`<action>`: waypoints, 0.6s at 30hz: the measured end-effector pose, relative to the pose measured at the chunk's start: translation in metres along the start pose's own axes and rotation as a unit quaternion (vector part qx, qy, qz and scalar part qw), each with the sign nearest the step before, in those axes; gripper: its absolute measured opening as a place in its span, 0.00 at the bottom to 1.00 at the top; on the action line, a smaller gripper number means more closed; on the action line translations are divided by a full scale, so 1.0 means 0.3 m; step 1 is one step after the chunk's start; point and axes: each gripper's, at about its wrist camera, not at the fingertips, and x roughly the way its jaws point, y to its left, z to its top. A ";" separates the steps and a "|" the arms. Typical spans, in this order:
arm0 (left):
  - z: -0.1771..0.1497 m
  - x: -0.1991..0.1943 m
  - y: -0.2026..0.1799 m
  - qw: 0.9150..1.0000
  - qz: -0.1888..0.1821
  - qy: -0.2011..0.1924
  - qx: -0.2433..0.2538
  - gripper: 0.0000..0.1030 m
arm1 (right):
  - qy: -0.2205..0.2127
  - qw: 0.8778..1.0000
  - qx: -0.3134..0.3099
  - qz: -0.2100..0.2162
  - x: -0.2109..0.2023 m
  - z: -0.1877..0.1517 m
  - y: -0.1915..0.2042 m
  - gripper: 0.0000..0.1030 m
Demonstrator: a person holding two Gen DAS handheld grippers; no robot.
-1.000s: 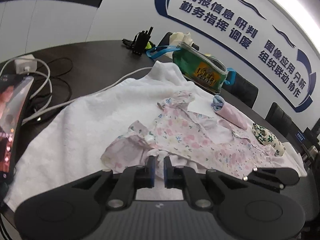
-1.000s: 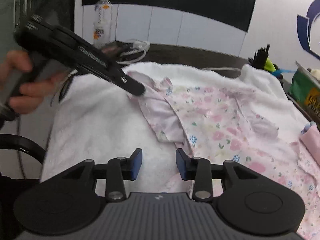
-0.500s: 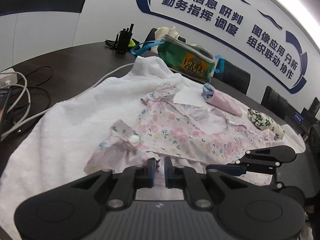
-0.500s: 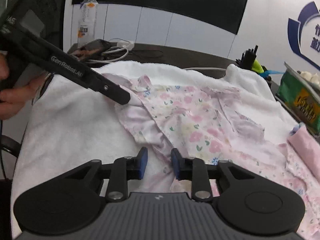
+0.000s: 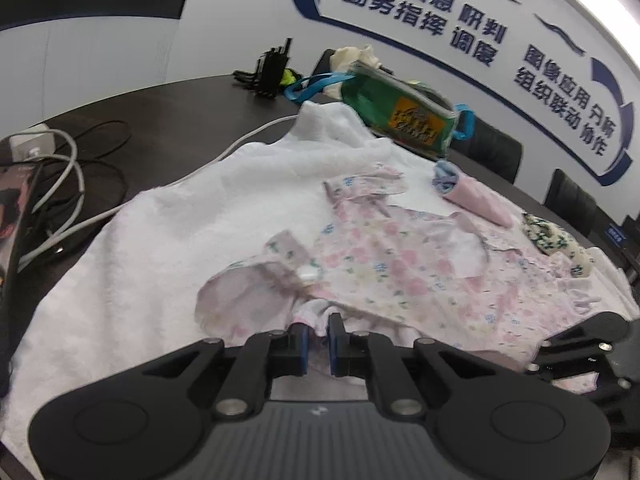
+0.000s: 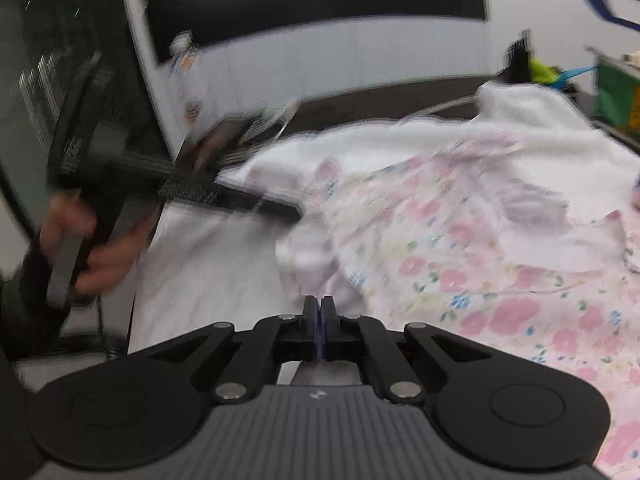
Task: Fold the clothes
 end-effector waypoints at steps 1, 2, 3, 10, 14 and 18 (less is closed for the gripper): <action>-0.003 -0.003 0.000 1.000 0.003 -0.002 0.004 0.07 | 0.004 1.000 -0.011 0.002 0.005 -0.001 0.017 0.04; -0.005 -0.004 -0.002 1.000 0.005 -0.002 0.009 0.07 | -0.005 1.000 -0.011 0.007 -0.007 0.004 0.024 0.05; -0.008 -0.007 -0.005 1.000 0.008 -0.003 0.015 0.07 | -0.019 1.000 -0.002 0.018 -0.024 0.012 0.017 0.05; -0.013 -0.098 -0.002 0.999 -0.009 -0.025 0.028 0.09 | -0.069 0.992 0.071 -0.075 -0.044 0.102 -0.087 0.12; 0.028 -0.125 0.046 0.996 0.051 -0.067 0.029 0.40 | -0.083 0.982 0.130 -0.105 0.005 0.207 -0.219 0.49; 0.051 -0.059 0.089 0.997 0.066 -0.039 0.021 0.38 | -0.071 0.976 0.168 -0.116 0.127 0.344 -0.346 0.57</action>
